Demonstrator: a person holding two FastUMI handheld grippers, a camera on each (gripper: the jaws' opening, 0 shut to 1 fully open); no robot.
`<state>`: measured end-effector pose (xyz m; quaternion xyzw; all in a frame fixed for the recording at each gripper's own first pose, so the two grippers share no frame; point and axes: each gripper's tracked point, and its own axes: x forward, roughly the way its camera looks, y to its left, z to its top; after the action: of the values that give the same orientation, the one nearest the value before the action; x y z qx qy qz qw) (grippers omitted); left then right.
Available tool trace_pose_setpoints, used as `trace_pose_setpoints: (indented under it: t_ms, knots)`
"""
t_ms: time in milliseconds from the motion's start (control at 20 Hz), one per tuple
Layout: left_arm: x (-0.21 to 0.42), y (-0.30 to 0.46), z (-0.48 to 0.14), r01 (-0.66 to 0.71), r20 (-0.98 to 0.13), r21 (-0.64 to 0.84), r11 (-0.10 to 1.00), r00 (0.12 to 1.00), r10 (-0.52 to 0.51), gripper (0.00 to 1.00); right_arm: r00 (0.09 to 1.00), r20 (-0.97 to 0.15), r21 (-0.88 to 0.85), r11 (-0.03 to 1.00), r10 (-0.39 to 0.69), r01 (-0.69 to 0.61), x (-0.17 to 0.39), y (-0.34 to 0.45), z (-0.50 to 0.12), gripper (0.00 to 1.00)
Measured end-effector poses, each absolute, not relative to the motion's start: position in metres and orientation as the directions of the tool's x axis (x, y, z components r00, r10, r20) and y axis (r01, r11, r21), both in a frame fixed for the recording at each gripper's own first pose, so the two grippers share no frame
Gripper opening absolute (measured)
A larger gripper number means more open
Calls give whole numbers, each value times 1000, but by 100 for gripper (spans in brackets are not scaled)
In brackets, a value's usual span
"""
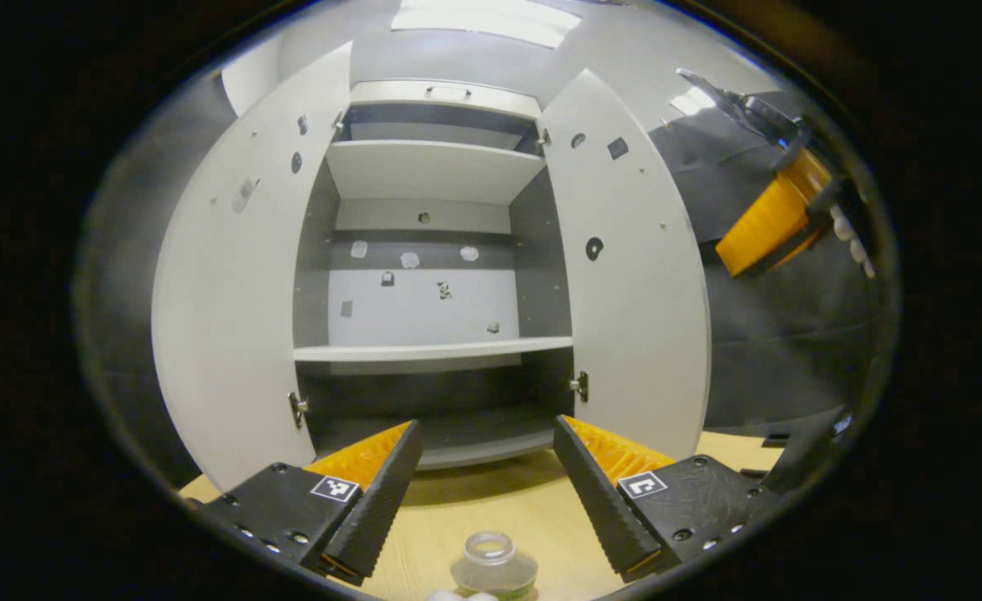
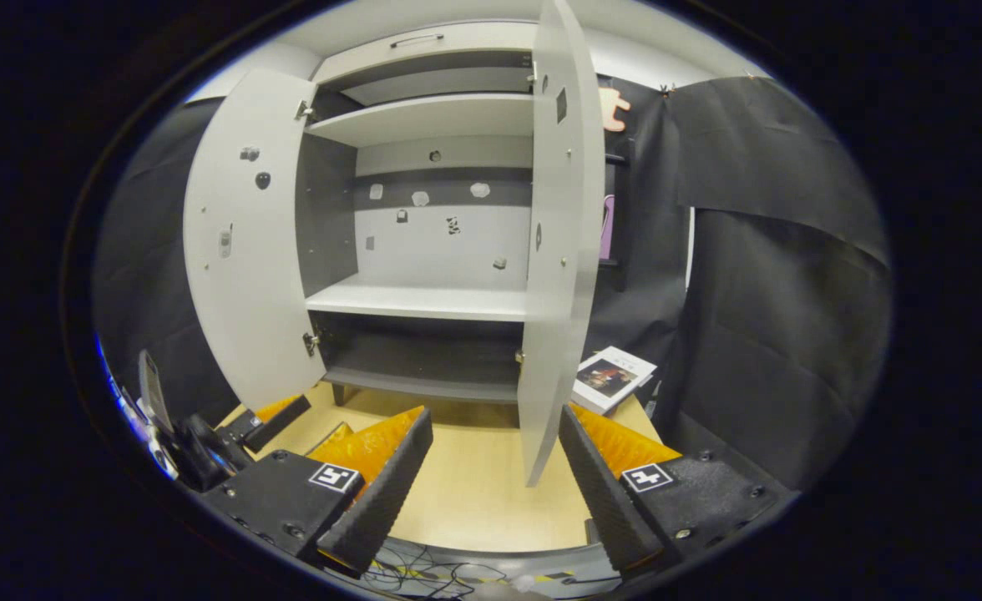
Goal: Grasp the bottle in the cabinet with the left hand and place it on the coaster, then close the right door with the right hand and the left door with the left hand.
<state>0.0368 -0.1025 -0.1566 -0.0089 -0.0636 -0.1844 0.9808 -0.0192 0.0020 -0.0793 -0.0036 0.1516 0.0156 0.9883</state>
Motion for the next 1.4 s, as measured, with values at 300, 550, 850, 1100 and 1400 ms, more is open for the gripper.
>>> trace_pose_setpoints:
  t_ms: [300, 550, 850, 1100, 1400]
  knots:
    - [34, -90, -66, 318, 157, 42, 947, 934, -321, 98, 972, -236, 45, 999, 19, -8, -24, -8, -70, 99]
    - [29, -65, -35, 277, 98, 35, 960, 955, -279, 97, 985, -170, 76, 996, -40, 54, -24, -39, -59, 100]
    - [13, -26, -27, 136, 9, 64, 989, 991, -136, 96, 989, -119, 125, 987, -90, 105, -16, -100, -48, 99]
    - [-12, -17, -30, 10, -50, 64, 998, 999, -7, 97, 993, -77, 138, 985, -93, 103, 13, -161, -20, 100]
    - [-43, -22, -24, -117, -59, 55, 992, 991, 120, 96, 999, -17, 91, 995, 31, -29, 73, -187, 32, 100]
